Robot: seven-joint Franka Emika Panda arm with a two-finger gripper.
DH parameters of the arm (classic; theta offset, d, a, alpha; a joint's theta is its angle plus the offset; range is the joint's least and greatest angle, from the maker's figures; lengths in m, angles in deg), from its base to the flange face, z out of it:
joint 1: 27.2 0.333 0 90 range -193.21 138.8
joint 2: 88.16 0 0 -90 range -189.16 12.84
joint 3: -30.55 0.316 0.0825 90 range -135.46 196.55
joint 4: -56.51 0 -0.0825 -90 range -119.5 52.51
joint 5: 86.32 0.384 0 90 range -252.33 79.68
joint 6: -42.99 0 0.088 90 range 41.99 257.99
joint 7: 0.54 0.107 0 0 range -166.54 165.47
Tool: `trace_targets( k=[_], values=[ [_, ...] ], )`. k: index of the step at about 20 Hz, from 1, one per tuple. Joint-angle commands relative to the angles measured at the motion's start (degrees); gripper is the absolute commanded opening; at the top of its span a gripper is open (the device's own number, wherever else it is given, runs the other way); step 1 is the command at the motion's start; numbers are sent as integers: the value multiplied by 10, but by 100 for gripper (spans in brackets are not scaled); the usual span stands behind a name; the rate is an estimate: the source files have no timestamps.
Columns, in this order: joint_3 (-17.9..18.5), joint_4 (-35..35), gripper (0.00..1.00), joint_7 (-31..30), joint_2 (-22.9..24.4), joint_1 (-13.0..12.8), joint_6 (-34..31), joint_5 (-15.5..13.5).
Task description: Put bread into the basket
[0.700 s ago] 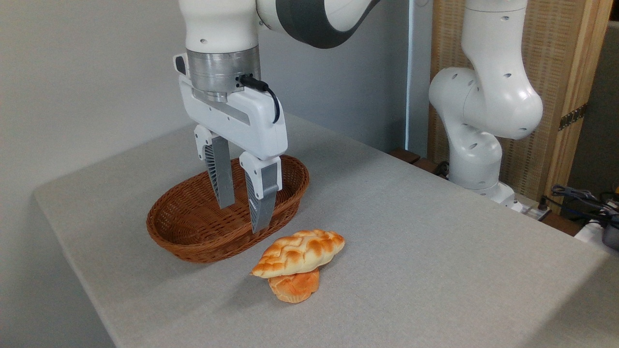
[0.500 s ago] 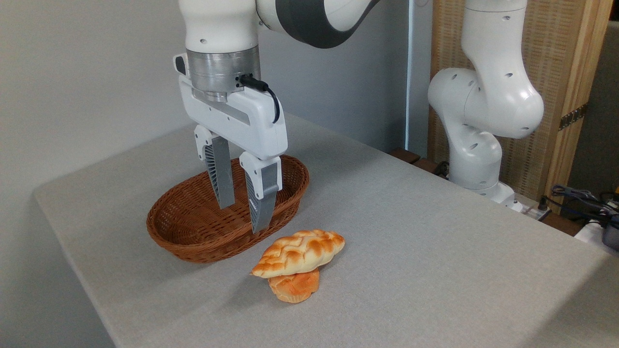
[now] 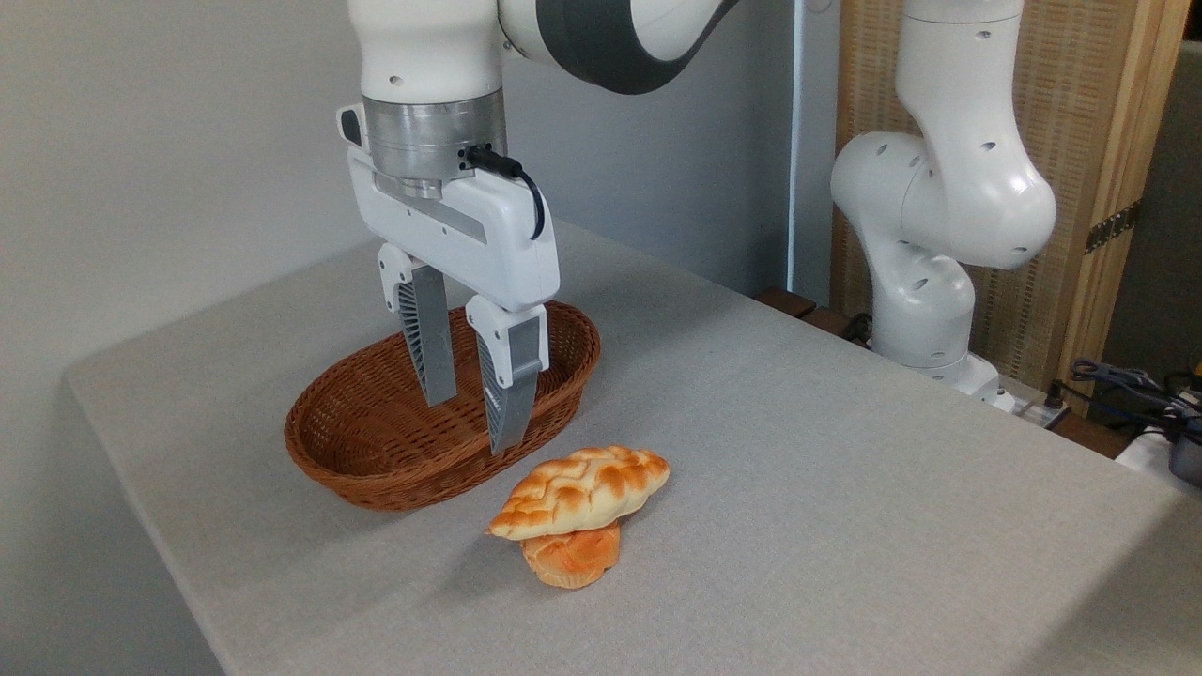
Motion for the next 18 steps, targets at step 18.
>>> trace_targets(
  k=[18],
  values=[
    [1, -72, 100, 39, 17, 4, -30, 2]
  ],
)
